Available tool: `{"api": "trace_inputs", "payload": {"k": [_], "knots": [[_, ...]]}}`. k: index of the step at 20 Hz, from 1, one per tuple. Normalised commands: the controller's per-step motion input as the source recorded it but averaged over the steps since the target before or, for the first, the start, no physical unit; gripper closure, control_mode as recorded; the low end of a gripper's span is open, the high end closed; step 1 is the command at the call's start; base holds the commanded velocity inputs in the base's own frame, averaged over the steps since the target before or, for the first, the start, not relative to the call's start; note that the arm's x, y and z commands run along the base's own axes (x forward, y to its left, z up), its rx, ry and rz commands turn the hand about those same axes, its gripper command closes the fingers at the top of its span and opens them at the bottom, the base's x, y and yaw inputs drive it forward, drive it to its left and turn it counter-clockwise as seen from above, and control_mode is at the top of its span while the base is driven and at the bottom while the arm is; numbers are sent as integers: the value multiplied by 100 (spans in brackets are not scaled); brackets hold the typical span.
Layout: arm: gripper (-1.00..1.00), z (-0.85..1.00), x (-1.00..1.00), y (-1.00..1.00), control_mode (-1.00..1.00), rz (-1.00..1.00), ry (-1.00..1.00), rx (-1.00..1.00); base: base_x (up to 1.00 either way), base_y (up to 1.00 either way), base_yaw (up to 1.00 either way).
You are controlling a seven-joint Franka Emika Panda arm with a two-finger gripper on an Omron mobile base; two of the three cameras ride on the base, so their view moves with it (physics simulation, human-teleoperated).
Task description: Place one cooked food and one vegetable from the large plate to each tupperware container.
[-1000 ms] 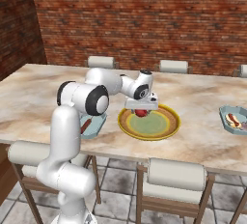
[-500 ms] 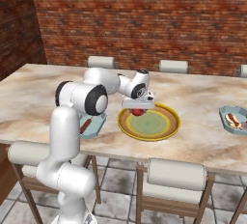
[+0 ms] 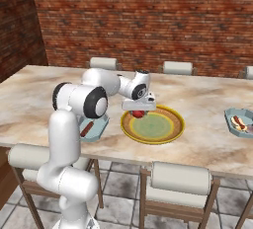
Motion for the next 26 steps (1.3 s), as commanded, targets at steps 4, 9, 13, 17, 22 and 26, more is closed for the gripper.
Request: {"api": "trace_inputs", "payload": {"k": [4,9,13,17,22,26], "knots": [[100,81,-79,17,-100,0,-6,-2,0,0,0],[100,63,-99,38,-100,-6,0,0,0,0,0],[100,57,-99,66,-100,-1,0,-1,0,0,0],[100,41,-100,89,-100,0,0,-4,0,0,0],[100,8,-85,100,-100,-3,0,-8,0,0,0],[100,0,-23,63,-100,-12,0,-7,0,0,0]]}}
